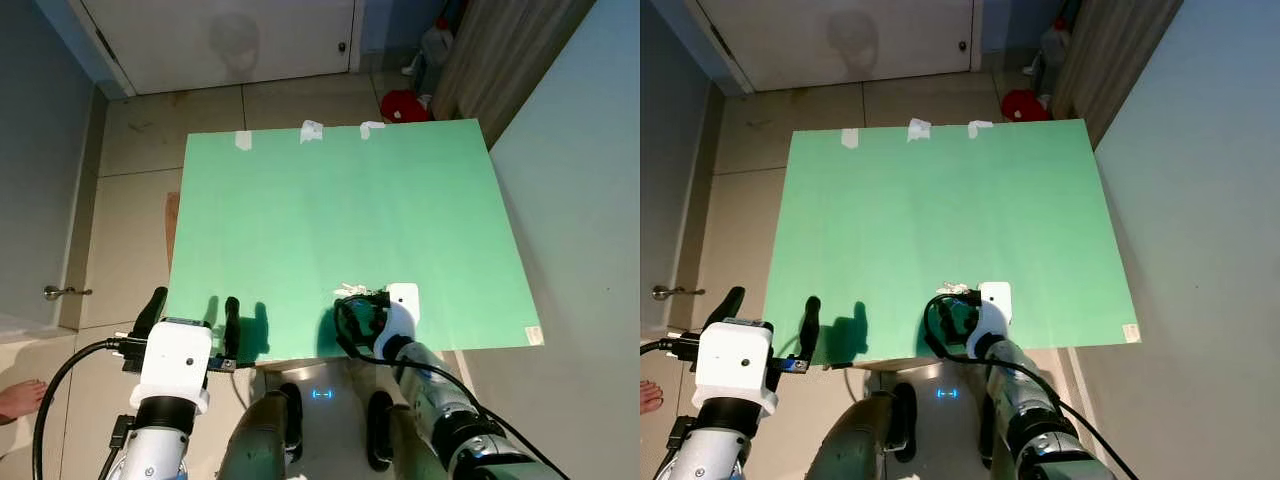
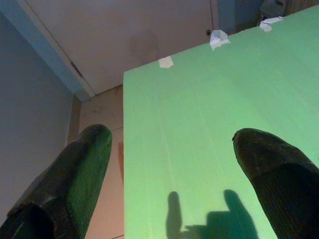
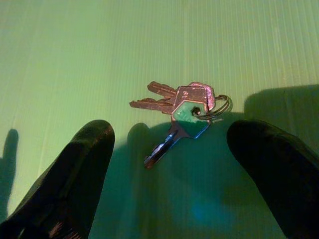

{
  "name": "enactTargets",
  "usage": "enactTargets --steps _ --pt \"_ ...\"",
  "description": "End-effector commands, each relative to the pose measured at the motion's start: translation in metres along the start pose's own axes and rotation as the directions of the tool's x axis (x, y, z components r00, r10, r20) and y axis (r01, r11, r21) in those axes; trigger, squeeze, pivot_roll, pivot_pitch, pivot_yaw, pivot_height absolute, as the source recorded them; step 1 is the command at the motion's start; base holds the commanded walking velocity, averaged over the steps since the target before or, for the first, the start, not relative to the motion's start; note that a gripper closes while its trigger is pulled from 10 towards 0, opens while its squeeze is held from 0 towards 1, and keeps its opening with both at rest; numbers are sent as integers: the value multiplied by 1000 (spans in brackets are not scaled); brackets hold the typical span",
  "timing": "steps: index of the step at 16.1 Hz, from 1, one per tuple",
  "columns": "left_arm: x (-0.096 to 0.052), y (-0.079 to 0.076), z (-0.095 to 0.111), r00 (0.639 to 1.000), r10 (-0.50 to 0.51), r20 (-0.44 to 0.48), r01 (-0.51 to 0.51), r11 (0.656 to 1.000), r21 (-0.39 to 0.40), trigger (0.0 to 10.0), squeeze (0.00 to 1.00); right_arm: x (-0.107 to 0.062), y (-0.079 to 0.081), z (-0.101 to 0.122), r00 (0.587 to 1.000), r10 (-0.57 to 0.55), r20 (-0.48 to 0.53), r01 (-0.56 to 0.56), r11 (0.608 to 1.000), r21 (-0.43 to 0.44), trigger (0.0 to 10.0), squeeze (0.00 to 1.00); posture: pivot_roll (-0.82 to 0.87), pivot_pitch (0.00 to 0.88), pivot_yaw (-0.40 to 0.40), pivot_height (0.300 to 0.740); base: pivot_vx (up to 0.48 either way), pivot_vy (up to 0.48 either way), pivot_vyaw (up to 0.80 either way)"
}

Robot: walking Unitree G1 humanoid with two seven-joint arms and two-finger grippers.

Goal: Hang keys on a hook

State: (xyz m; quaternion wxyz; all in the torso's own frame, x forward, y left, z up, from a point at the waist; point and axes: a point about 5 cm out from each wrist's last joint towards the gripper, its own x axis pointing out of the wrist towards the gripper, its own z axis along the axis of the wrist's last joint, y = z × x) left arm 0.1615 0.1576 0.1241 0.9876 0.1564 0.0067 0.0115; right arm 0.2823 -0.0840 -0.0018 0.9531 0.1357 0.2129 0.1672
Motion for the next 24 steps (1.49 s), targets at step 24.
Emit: enactTargets --steps 24 --pt "-3 -7 3 1000 -11 7 12 1000 -2 10000 0 5 -10 15 998 -61 -8 62 991 118 10000 0 196 345 12 740 0 0 0"
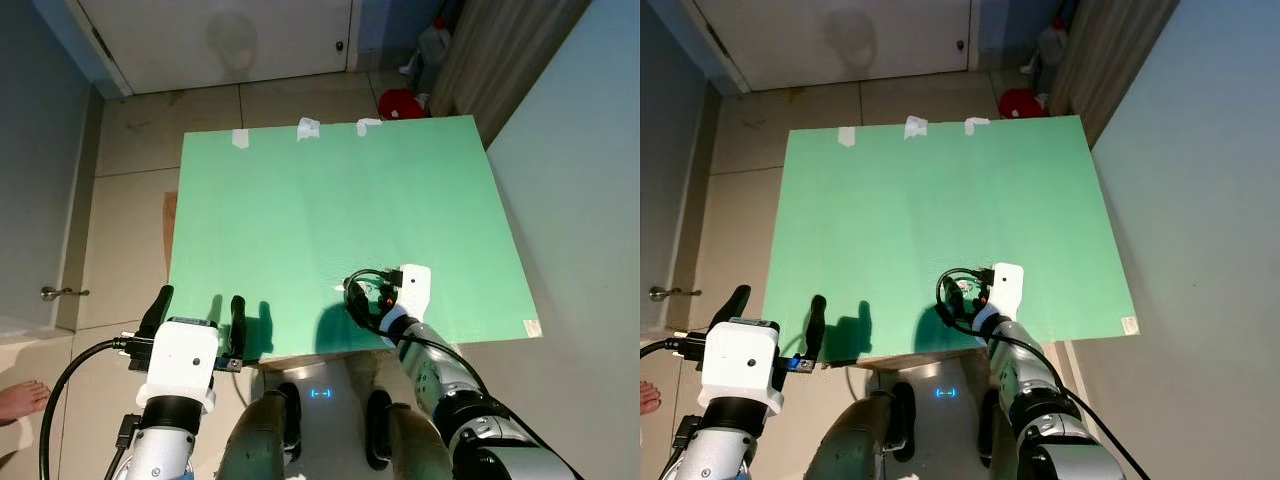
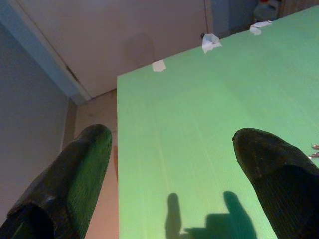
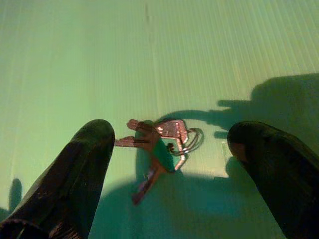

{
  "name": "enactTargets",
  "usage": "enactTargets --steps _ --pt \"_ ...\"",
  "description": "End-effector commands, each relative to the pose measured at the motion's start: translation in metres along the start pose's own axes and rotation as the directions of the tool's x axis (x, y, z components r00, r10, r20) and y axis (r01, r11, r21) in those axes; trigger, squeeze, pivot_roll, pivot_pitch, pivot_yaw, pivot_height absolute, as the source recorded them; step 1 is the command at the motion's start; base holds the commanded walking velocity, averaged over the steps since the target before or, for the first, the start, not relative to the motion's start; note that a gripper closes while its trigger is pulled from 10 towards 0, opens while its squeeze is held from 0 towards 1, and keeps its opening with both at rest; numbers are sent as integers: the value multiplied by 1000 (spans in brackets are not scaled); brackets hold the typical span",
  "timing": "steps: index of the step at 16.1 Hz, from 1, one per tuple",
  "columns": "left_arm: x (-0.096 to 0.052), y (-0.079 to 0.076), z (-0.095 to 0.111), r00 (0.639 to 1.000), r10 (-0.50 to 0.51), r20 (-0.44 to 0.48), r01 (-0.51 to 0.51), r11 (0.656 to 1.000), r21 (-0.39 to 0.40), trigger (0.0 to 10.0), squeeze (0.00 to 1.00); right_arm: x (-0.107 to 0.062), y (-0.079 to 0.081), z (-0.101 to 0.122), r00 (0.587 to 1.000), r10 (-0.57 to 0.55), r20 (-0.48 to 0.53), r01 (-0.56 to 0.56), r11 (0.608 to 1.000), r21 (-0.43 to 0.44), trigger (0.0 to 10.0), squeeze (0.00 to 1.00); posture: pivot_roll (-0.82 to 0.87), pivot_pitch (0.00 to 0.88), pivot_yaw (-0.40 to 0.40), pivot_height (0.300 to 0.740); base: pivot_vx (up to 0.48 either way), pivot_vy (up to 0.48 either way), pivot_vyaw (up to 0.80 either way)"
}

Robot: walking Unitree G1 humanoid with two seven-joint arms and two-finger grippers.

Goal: Hang keys on a hook

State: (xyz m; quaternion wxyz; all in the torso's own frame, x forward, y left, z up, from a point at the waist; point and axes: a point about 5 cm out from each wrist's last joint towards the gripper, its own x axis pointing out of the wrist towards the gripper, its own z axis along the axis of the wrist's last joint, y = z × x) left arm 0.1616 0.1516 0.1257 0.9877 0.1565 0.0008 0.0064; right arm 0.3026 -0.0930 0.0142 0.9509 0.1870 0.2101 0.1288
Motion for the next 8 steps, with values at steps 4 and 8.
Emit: enactTargets --steps 4,8 --pt "-3 -2 -1 1000 -6 -8 6 1000 2 10000 0 -5 -6 -11 999 -34 -40 34 999 -14 10000 0 200 346 14 740 0 0 0" --pt "-4 -2 -1 1000 -7 -7 7 1000 4 10000 0 -7 -8 -16 996 -65 -63 60 994 -88 8667 0 203 340 19 740 0 0 0"
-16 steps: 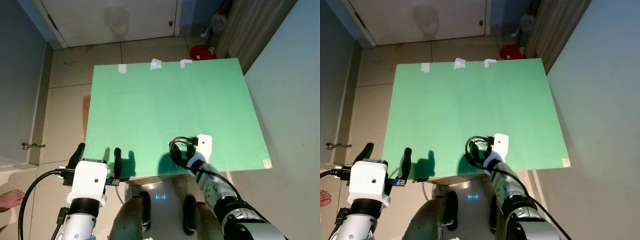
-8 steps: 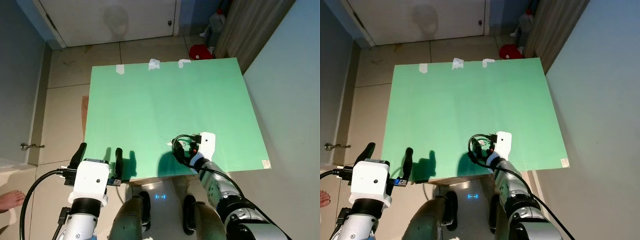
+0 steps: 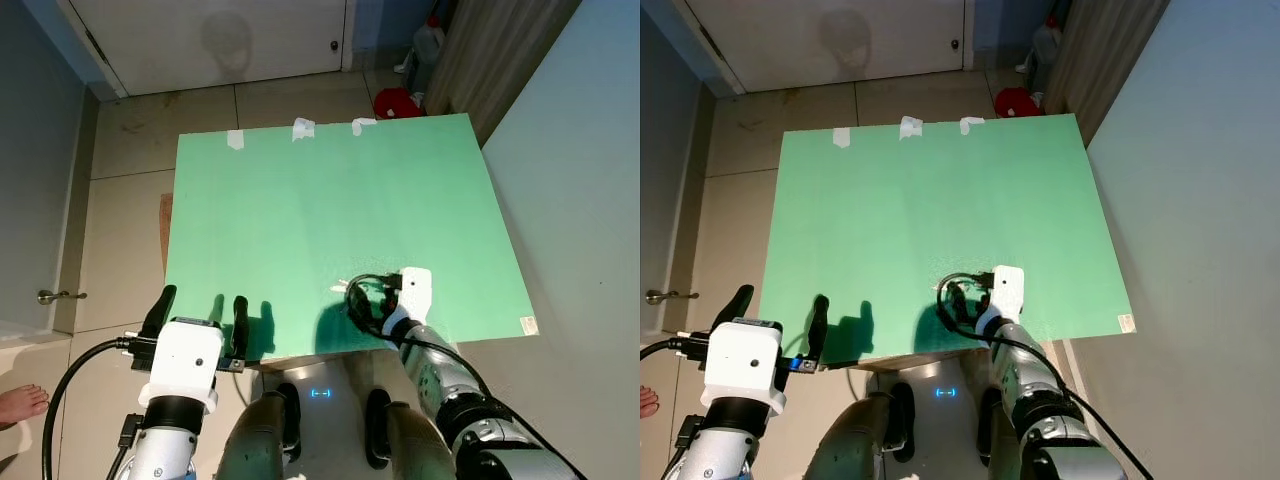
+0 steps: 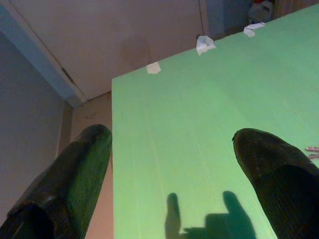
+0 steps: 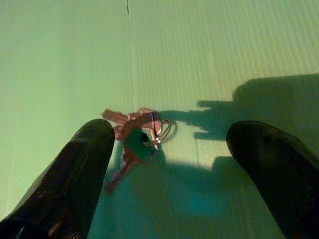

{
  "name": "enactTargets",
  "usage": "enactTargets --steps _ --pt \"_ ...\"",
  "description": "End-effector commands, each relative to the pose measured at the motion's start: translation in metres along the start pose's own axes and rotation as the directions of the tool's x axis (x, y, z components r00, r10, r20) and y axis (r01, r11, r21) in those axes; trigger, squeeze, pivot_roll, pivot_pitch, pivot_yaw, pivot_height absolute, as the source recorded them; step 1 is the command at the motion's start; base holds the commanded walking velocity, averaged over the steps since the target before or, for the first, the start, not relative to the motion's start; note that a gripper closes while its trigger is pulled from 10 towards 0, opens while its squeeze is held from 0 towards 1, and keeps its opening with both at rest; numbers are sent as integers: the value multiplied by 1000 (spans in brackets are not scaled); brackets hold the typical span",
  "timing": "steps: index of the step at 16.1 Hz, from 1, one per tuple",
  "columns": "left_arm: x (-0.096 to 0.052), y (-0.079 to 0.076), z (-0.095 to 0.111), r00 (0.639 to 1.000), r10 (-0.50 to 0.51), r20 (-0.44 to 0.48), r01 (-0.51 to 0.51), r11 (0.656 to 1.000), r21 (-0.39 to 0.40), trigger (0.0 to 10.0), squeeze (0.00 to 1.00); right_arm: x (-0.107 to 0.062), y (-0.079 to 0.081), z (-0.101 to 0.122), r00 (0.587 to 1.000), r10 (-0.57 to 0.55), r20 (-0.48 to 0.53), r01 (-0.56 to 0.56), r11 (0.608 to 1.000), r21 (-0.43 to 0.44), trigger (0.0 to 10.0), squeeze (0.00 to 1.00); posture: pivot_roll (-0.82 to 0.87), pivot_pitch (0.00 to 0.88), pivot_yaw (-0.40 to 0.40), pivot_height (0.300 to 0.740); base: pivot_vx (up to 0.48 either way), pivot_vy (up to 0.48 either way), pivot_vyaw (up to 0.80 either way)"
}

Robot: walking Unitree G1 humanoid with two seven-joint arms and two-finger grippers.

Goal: Hang keys on a hook

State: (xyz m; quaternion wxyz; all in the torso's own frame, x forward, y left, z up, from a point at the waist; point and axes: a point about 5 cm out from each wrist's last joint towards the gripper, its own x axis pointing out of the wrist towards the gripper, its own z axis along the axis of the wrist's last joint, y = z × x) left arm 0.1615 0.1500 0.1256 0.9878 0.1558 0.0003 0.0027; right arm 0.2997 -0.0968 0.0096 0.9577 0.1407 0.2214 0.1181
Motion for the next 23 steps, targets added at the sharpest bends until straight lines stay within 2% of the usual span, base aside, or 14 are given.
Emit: enactTargets --steps 1,2,3,4,5,14,20,23 --pt "-4 0 -1 1000 0 -8 0 1000 6 10000 0 -4 -2 -14 999 -19 -46 18 1000 -13 9020 0 203 339 19 740 0 0 0" --pt "-4 0 -1 1000 0 -8 0 1000 6 10000 0 -5 -3 -15 998 -25 -55 24 999 -21 9882 0 204 338 19 740 0 0 0" --pt "-4 0 -1 1000 0 -6 0 1000 7 10000 0 -5 -2 -17 997 -29 -66 27 999 -26 4275 0 206 335 18 740 0 0 0" --pt "-4 0 -1 1000 0 -6 0 1000 7 10000 0 -5 -2 -18 997 -34 -67 32 999 -29 392 0 206 334 17 740 0 0 0" --pt "-4 -1 -1 1000 0 -5 0 1000 7 10000 0 -4 -2 -18 997 -34 -68 32 999 -28 0 0 206 334 17 740 0 0 0" --pt "-5 -2 0 1000 2 -4 -2 1000 12 10000 0 -6 -4 -22 994 -50 -98 52 999 17 0 0 203 347 11 740 0 0 0" --pt "-3 -3 1 1000 -1 1 1 1000 14 10000 0 -5 4 -22 996 -7 -94 10 999 33 0 0 195 352 7 740 0 0 0" --pt "-3 -4 1 1000 1 -1 -1 1000 13 10000 0 -5 4 -21 996 -9 -92 11 1000 23 0 0 195 355 4 740 0 0 0"
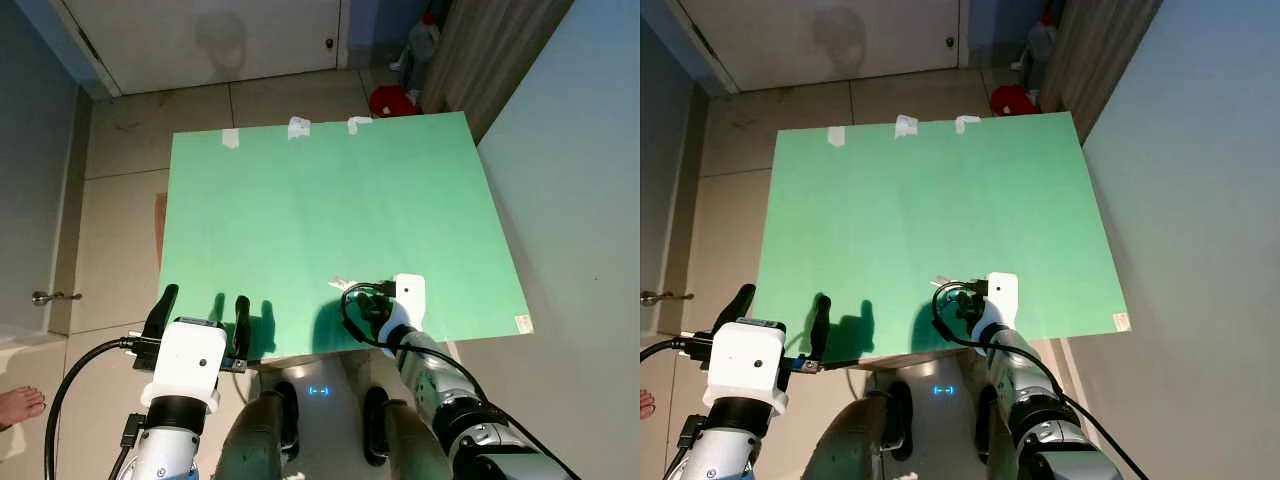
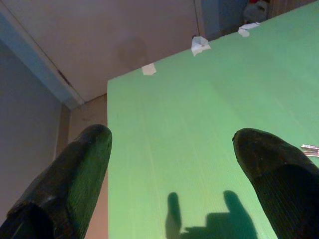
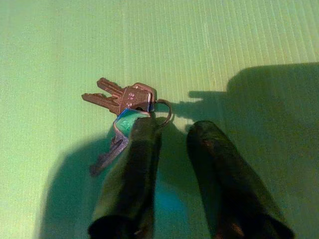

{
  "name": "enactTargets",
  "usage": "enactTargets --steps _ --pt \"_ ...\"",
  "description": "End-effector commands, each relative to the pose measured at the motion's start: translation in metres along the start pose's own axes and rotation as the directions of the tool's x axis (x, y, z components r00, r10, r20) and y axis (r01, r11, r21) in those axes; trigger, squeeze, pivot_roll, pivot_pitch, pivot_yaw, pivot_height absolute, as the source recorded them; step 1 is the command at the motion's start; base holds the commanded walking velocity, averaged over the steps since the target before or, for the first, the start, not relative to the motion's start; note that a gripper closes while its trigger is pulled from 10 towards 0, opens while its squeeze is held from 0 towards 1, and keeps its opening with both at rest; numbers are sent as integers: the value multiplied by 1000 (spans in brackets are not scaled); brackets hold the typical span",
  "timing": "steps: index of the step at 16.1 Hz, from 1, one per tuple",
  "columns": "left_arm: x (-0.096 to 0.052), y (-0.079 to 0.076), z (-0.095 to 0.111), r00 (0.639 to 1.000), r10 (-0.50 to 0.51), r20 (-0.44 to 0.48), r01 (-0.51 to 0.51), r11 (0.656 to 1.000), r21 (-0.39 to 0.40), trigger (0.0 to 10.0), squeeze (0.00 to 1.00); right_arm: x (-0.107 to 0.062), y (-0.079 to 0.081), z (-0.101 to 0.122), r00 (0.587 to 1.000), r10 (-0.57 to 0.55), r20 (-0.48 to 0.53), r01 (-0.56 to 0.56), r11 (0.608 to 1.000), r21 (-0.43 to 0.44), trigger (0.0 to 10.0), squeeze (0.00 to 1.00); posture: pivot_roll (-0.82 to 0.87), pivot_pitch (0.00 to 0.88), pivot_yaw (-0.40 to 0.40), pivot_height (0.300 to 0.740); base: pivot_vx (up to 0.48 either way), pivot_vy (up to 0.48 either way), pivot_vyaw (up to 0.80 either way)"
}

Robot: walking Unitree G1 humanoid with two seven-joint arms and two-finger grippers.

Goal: Hang keys on a hook

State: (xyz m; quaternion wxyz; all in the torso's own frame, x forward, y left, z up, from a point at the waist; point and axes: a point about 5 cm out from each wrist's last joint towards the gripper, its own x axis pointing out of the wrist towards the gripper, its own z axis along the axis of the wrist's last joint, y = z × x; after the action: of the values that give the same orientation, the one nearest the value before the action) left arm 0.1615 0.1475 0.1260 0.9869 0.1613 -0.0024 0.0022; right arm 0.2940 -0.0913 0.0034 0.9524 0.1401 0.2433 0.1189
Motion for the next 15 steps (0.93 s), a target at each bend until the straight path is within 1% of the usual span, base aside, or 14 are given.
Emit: enactTargets --steps 1,2,4,5,6,7,9,10,11,12,13,15 --pt "-3 -1 0 1000 2 -7 -2 1000 1 10000 0 -3 -1 -12 999 -6 -44 7 1000 16 0 0 194 356 2 740 0 0 0" --pt "-3 -1 0 1000 4 -7 -4 1000 1 10000 0 -3 -2 -10 999 -6 -35 6 1000 15 0 0 192 358 1 740 0 0 0" --pt "-3 -2 0 1000 6 -5 -6 1000 -1 10000 0 -2 -1 2 1000 10 23 -11 1000 9 0 0 186 363 -2 740 0 0 0" --pt "-3 -2 1 1000 6 -4 -6 1000 -2 10000 0 -1 1 11 998 28 57 -28 1000 6 0 0 184 365 -2 740 0 0 0" --pt "-2 -2 1 1000 6 -4 -6 1000 -4 10000 0 0 4 25 994 41 104 -42 999 5 0 0 175 366 -5 740 0 0 0" --pt "-2 -2 1 1000 6 -4 -6 1000 -5 10000 0 1 5 33 991 48 128 -49 999 10 0 0 175 366 -5 740 0 0 0" --pt "-2 -4 -1 1000 4 -4 -4 1000 -10 10000 0 0 9 58 977 70 203 -76 997 22 0 0 168 365 -8 740 0 0 0" --pt "-1 -5 -1 1000 2 -3 -2 1000 -13 10000 0 -1 10 64 973 78 217 -86 996 24 0 0 156 364 -11 740 0 0 0" --pt "-1 -6 -1 1000 1 -2 -1 1000 -15 10000 0 -2 9 66 974 79 212 -82 997 2 0 0 151 364 -12 740 0 0 0" --pt "-1 -6 -1 1000 0 -2 0 1000 -17 10000 0 -2 9 62 980 78 184 -78 997 -12 0 0 151 364 -12 740 0 0 0" --pt "0 -7 -1 1000 -4 -2 4 1000 -19 10000 0 -3 6 51 989 70 128 -63 996 -65 10000 1000 149 365 -11 740 0 0 0" --pt "0 -7 -1 1000 -4 -2 4 1000 -19 10000 0 -5 6 45 992 66 107 -57 995 -79 10000 1000 150 367 -11 740 0 0 0"
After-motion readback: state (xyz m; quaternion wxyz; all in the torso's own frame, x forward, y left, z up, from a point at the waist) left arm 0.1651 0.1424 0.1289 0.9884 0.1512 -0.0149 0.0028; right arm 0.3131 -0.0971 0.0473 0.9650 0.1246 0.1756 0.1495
